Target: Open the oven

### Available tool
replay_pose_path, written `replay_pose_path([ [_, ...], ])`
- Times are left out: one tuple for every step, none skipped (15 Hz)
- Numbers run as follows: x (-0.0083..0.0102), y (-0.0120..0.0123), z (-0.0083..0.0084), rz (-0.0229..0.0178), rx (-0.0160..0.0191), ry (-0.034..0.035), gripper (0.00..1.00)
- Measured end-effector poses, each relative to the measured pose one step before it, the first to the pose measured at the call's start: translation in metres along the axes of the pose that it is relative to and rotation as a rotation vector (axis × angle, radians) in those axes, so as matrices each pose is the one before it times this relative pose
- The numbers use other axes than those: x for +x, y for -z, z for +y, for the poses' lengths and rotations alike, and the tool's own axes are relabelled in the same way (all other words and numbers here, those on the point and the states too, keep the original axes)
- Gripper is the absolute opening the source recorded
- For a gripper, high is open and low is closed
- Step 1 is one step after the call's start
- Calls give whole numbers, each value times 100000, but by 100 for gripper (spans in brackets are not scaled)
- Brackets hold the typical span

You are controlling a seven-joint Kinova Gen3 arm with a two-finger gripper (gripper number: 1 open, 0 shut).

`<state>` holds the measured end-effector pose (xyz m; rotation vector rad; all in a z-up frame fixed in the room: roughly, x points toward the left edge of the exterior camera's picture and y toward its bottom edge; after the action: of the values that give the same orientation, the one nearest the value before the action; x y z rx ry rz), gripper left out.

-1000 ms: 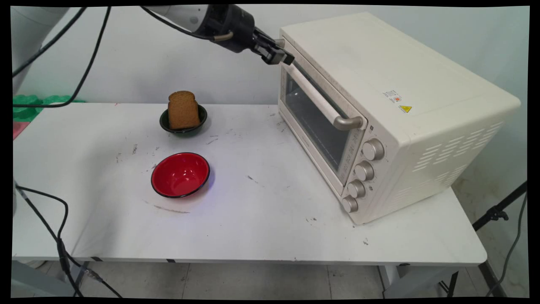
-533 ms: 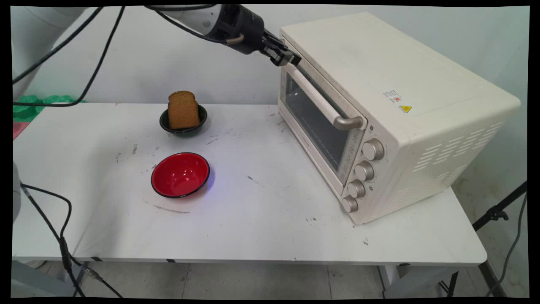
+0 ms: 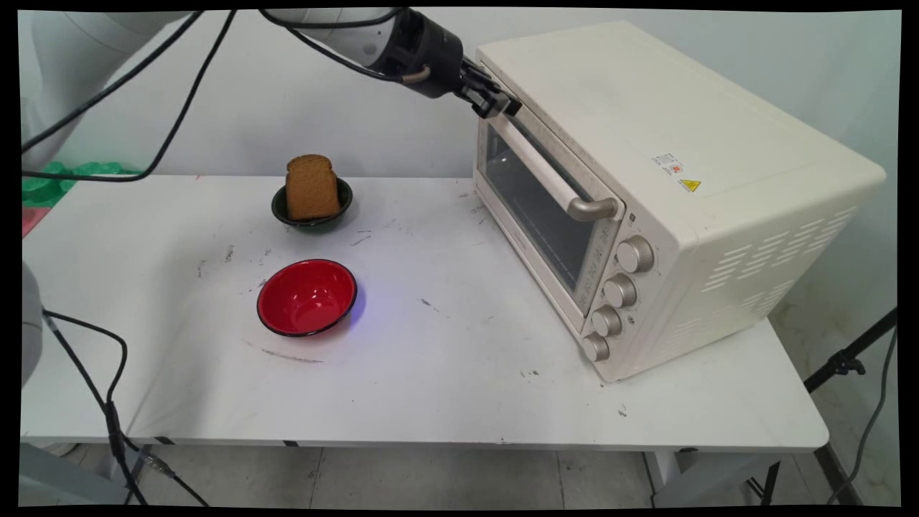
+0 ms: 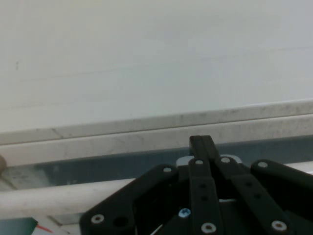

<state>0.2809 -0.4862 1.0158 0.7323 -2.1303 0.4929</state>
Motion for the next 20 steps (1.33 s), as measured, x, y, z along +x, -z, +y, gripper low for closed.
replay_pose_path([
  [-17,-175,18,-180,141,-79,0],
  [-37,-138,36,-215,74,-84,0],
  [-26,-84,21,-148,55,-31,0],
  [-47,-116,44,-225,55,-81,0],
  [-40,-73,20,-164,45,-24,0],
  [-58,-101,47,-230,8,-67,0],
  [-43,-58,20,-155,26,-26,0],
  [-70,-61,35,-232,63,-49,0],
  [-40,-42,30,-143,22,-51,0],
  [-53,-72,51,-216,4,-61,0],
  [-42,-41,33,-147,14,-43,0],
  [-73,-42,66,-231,7,-38,0],
  [-60,-16,51,-204,16,-46,0],
  [-64,20,43,-173,25,-18,0],
  [-102,76,45,-253,53,38,0],
  [-84,92,19,-194,72,67,0],
  [-103,134,2,-238,132,79,0],
  [-106,174,-17,-250,155,97,0],
  [-123,177,-35,-288,203,80,0],
  [-91,114,-29,-198,152,76,0],
])
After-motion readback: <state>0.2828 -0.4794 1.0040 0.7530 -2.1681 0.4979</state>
